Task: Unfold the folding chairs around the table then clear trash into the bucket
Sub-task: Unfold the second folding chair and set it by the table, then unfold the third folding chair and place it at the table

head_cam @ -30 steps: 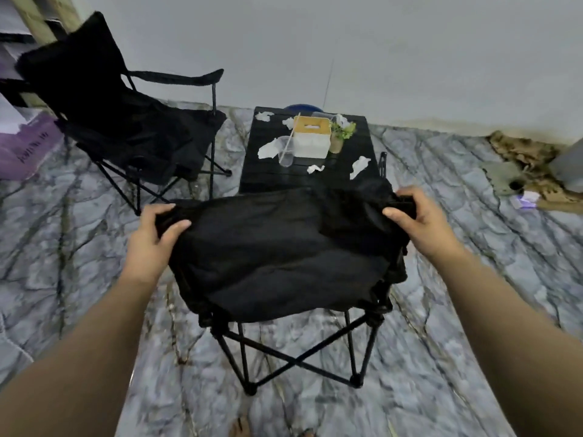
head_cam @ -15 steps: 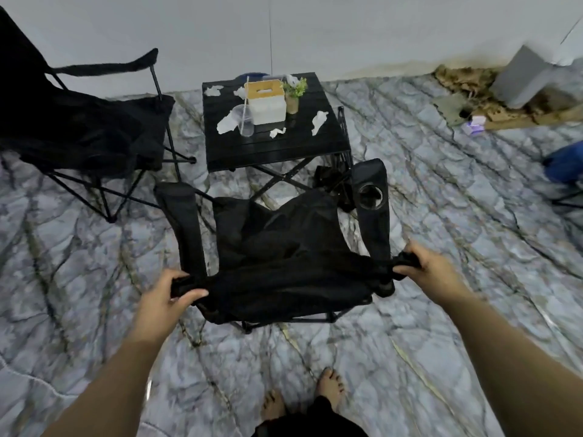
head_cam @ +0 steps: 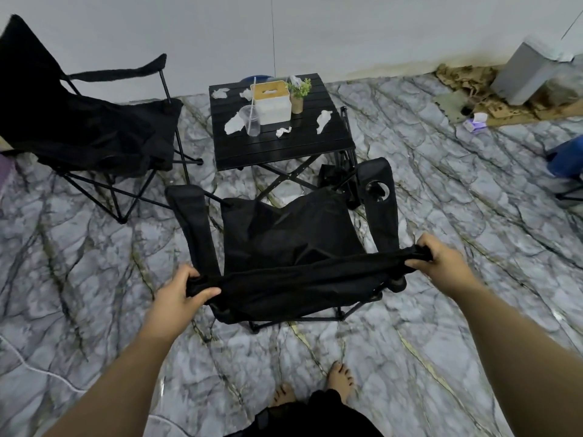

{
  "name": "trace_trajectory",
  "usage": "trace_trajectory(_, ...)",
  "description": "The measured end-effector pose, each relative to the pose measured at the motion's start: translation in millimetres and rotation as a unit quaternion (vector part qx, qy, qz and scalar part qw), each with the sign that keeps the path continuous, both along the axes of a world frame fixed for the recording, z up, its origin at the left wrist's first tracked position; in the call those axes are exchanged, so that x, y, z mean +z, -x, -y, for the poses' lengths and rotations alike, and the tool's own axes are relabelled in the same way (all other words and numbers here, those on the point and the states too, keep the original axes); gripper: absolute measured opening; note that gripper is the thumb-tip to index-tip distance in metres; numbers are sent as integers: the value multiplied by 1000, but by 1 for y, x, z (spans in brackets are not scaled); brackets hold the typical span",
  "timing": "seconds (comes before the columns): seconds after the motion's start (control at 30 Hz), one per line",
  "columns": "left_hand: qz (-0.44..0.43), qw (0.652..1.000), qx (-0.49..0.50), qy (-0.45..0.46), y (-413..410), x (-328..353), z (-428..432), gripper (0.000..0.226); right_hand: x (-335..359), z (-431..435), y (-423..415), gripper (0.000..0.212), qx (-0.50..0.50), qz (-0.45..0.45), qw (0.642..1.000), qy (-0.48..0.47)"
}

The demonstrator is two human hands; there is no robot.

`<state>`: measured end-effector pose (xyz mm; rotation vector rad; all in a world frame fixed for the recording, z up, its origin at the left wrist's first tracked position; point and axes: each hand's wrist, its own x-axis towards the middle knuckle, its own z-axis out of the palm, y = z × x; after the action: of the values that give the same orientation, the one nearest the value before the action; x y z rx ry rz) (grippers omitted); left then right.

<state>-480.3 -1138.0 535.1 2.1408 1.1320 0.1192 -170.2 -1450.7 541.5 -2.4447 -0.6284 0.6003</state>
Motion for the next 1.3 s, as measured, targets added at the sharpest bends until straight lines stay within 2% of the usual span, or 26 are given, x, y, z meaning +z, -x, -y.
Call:
trace_trajectory(0.13, 2, 999, -36, 34, 5, 5, 1, 26, -1, 7, 2, 20, 0, -42, 999, -5)
trace_trajectory(0.2, -15, 989, -70, 129, 1, 16, -11, 31, 0, 11, -3, 18, 2, -78, 997, -28)
trace_trajectory(0.27, -38, 967, -114, 225, -14, 35, -21, 50, 9, 14, -10, 21, -6, -136, 988, -75)
trace_trajectory(0.3, -44, 960, -131, 245, -28, 44, -22, 49, 14, 14, -12, 25, -16, -161, 982, -101)
trace_trajectory(0.37, -33, 961, -151, 231, -66, 56, -16, 28, 21, 16, -18, 36, -44, -182, 972, -142)
trace_trajectory(0.4, -24, 966, -156, 203, -89, 60, -9, 21, 24, 18, -20, 33, -58, -187, 968, -159)
trace_trajectory(0.5, -5, 970, -171, 171, -160, 62, 26, 17, 24, 30, -32, 6, -90, -191, 963, -169)
trace_trajectory(0.73, 26, 949, -221, 225, -332, 45, 164, 17, 14, 121, -111, 9, -162, -221, 948, -163)
trace_trajectory(1.03, -6, 934, -193, 300, -521, 17, 309, 28, 16, 253, -287, 25, -149, -255, 954, -51)
trace_trajectory(1.3, 21, 934, -74, 349, -618, -8, 320, 19, -1, 261, -416, 15, -119, -278, 953, -17)
